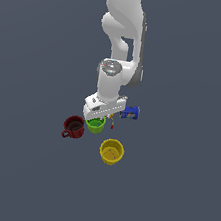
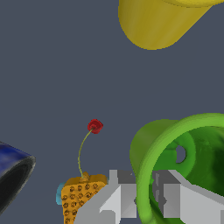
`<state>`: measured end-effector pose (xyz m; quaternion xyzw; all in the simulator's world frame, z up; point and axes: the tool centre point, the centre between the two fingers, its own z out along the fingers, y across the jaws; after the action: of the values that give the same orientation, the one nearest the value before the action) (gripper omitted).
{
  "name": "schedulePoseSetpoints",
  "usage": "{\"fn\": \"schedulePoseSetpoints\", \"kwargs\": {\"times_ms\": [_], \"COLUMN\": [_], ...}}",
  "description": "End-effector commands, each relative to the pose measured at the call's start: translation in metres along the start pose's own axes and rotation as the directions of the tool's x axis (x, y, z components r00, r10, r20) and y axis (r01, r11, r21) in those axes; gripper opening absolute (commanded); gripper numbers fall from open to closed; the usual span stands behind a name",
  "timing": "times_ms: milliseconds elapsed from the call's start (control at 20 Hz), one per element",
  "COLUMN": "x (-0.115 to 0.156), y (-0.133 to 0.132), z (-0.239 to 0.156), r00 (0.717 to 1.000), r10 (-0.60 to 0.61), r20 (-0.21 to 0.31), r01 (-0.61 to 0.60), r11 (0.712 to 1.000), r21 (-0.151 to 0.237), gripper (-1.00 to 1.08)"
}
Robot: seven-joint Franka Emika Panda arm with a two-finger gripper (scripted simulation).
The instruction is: Pick up a designated object from a clutter of objects.
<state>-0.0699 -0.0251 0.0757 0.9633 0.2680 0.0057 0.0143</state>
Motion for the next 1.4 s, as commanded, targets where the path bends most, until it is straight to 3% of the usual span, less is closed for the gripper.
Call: {"fn": "schedulePoseSetpoints", "kwargs": {"times_ms": [0, 700, 1350], "x": [0.0, 0.001, 0.006], "y": [0.0, 0.01, 0.051], "z": [0.0, -0.023, -0.118], "r00": [1.0, 1.0, 1.0], "r10": [0.0, 0.0, -0.001], "r20": [0.0, 0.0, -0.001], "r01": [0.0, 0.0, 0.001], "r11": [1.0, 1.0, 1.0], "r21": [0.0, 0.0, 0.002], "gripper": [-1.0, -1.0, -1.0]}}
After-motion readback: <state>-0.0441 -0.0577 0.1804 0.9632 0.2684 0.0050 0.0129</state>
